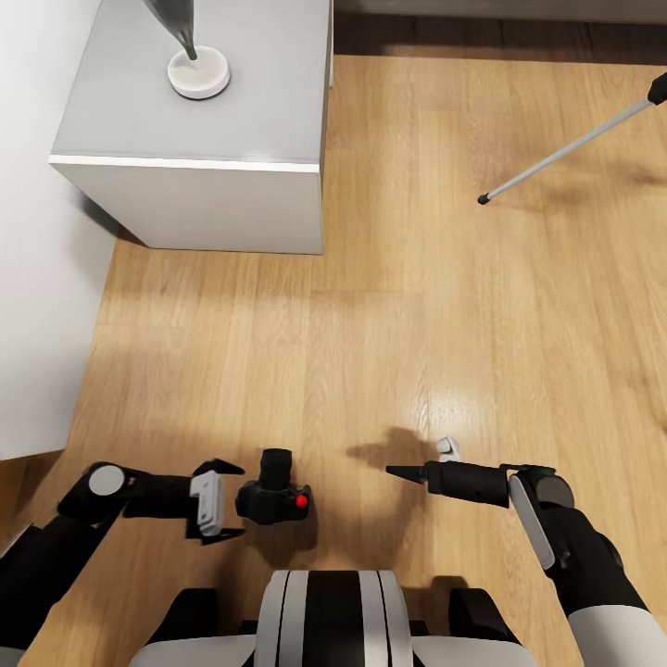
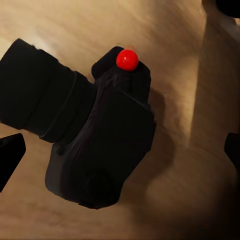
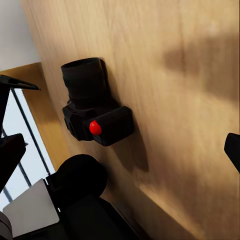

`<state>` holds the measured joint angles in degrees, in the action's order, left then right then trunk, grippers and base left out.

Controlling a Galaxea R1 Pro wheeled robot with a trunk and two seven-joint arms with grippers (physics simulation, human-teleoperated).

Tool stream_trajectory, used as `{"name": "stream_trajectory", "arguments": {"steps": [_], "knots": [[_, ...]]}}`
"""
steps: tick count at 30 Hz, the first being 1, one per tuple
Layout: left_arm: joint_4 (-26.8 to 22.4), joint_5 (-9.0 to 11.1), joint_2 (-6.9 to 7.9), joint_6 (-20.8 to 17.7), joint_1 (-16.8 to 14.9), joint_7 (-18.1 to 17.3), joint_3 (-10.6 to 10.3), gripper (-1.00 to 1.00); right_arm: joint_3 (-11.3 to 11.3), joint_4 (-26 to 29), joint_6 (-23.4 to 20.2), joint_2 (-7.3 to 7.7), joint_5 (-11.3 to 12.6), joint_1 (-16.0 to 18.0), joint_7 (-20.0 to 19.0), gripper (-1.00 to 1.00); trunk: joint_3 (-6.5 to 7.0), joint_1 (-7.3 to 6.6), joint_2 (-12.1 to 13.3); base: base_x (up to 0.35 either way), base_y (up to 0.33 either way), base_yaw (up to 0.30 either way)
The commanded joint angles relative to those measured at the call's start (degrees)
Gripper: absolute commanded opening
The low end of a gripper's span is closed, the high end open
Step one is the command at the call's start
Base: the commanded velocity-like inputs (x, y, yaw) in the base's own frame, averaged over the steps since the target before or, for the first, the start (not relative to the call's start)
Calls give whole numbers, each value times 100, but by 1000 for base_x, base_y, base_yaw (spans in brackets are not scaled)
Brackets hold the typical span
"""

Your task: Attach the digital camera to the camera tripod in the bedroom.

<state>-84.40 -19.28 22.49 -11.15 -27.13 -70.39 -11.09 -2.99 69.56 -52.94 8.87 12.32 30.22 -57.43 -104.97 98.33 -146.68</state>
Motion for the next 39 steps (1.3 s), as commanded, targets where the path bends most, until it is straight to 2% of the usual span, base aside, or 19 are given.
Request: {"name": "stream_trajectory", "arguments": {"steps": [1, 4, 8, 23, 29, 31, 39], "knots": [[2, -90, -43, -63, -3, -19, -6, 100, -5, 1, -23, 2, 1, 2, -15, 100, -3, -1, -1, 0, 0, 0], [23, -319, -172, -70, -3, -21, -3, 100, -7, -2, -23, 10, 5, 1, -11, 100, -3, -1, -1, 0, 0, 0], [36, -424, -240, -74, -3, -19, -2, 100, -10, -1, -23, 15, 6, 0, -17, 100, -3, -1, -1, 0, 0, 0], [65, -506, -301, -93, -3, -7, -1, 100, -17, 3, -23, 26, 7, 2, -23, 100, -3, -1, -1, 0, 0, 0], [119, -550, -303, -97, -3, 169, 1, 100, -22, -1, -29, 27, 7, 0, -18, 100, -3, -1, -1, 0, 0, 0], [356, -614, -308, -87, -3, 428, 3, 100, -19, 2, -23, 24, 7, 1, -15, 100, -3, -1, -1, 0, 0, 0], [961, -686, -396, -19, -3, 645, 9, 100, -18, -1, -16, 21, 7, 2, -14, 100, -3, -1, -1, 0, 0, 0]]}}
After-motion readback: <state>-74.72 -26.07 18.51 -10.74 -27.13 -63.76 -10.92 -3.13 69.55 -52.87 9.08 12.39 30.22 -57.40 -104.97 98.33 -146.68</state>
